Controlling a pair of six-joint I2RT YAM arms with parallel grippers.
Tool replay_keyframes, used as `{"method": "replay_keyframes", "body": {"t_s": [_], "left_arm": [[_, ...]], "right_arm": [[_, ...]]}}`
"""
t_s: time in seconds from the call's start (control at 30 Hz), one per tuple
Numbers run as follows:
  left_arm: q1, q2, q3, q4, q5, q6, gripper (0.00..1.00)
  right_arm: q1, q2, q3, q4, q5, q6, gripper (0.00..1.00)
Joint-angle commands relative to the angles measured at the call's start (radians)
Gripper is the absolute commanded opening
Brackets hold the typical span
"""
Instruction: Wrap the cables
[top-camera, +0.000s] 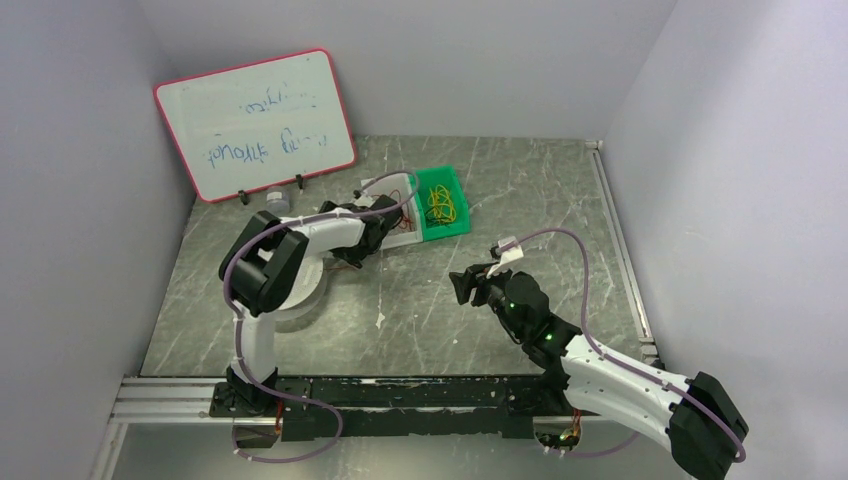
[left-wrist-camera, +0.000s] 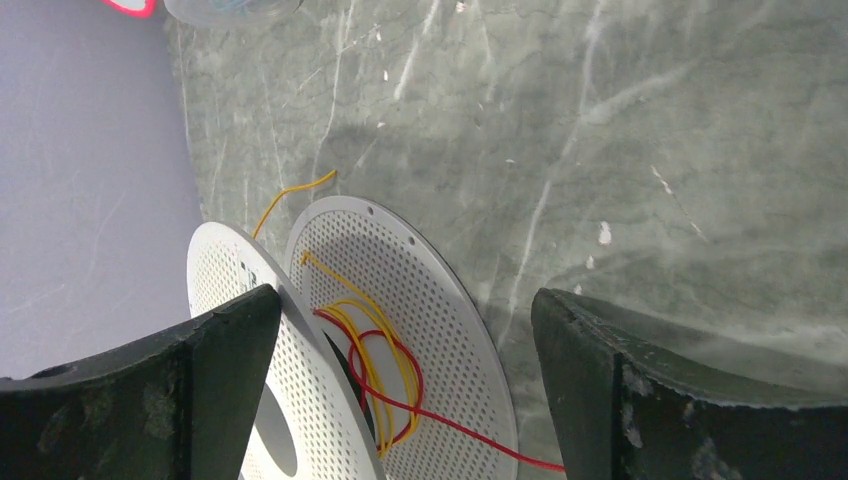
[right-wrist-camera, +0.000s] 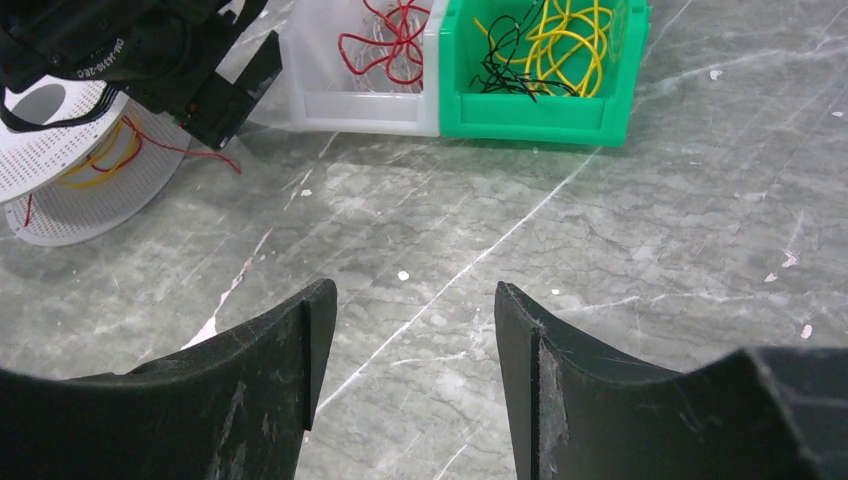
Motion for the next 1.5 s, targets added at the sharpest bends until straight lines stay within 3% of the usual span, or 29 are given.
{"method": "replay_keyframes", "body": {"t_s": [0.0, 0.73, 1.13, 1.47], "left_arm": [[0.049, -0.003, 0.021, -0.006, 0.08, -0.036, 1.0], [0.077, -0.106, 0.031, 0.021, 0.212, -0.067, 1.0], [0.078, -0.327, 0.015, 0.101, 0.32, -0.032, 0.99], [0.077, -0.365, 0.013, 0.094, 0.36, -0.044, 1.0]], "right_arm": [[-0.005, -0.003, -0.002, 0.02, 0.0, -0.006, 0.63], [-0.005, -0.03, -0.004, -0.005, 0.014, 0.004, 0.63], [-0.006, 0.001, 0.014, -0.022, 0.039, 0.037, 0.64], [-0.006, 0.018, 0.047, -0.079, 0.094, 0.082, 0.64]]}}
